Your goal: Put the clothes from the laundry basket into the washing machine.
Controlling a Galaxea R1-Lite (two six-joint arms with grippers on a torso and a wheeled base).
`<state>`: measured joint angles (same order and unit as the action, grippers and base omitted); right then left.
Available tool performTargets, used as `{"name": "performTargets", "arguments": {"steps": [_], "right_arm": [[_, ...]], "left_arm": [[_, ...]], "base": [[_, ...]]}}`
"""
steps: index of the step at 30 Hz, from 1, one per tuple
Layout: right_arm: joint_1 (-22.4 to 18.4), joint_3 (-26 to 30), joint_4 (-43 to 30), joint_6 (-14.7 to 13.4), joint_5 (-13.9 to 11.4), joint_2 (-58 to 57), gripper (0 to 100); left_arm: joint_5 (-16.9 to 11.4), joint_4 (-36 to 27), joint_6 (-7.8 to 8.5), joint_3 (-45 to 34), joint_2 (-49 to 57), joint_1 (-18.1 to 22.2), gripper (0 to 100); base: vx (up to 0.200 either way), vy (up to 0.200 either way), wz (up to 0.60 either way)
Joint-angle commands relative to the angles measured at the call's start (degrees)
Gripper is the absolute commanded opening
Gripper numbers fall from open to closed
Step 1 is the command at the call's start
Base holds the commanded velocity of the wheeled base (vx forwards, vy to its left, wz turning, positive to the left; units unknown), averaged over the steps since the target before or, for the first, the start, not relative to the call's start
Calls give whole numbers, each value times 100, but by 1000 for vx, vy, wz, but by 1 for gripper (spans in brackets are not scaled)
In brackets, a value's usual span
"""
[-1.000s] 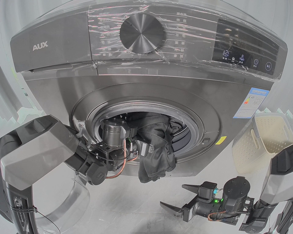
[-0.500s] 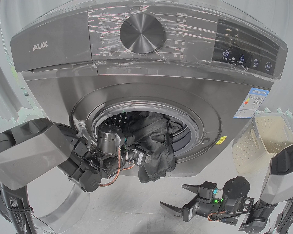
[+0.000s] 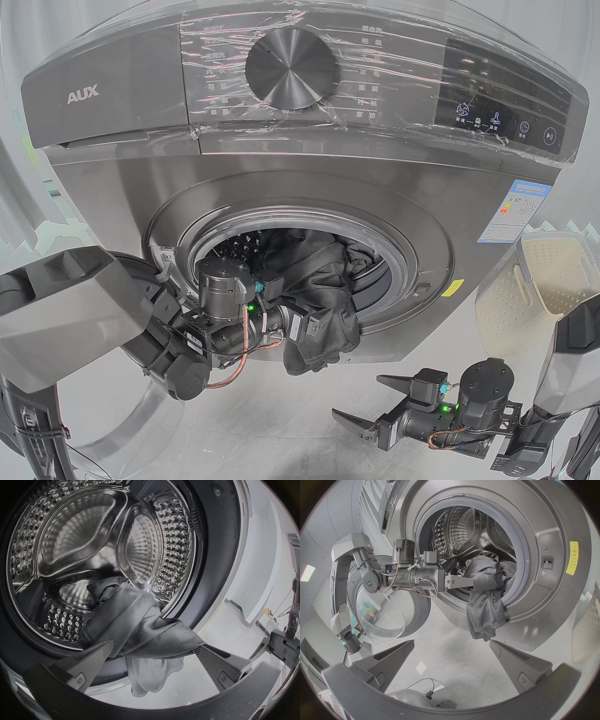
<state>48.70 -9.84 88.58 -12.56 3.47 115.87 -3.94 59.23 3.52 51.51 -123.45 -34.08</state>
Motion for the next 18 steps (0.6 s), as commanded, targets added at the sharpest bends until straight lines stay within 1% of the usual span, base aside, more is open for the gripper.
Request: {"name": "performTargets", "arguments": {"steps": [1,3,4,6,10,15,18], "right_arm": [[-80,-9,2,8,-5,-38,100],[-89,-9,2,8,-5,-38,100],[-89,-9,2,8,-5,-38,100],[-89,-9,2,8,-5,-47,100],[-89,-9,-7,8,-5,-82,100],[-80,-18,2,8,-5,-82,100],[-80,-18,-7,8,-5,-117,100]], "left_arm": [[-28,159,-27,237,-399,-46,100],[51,334,-27,562,-742,-19,100],[51,352,-27,580,-768,-10,100],[113,449,-27,1002,-1181,16,100],[130,475,-71,1353,-1550,25,100],[323,449,-62,1854,-1972,77,100],[359,431,-71,1977,-2016,139,100]], "base": [[0,0,0],[0,0,0],[0,0,0],[0,0,0],[0,0,0],[0,0,0],[0,0,0]]}}
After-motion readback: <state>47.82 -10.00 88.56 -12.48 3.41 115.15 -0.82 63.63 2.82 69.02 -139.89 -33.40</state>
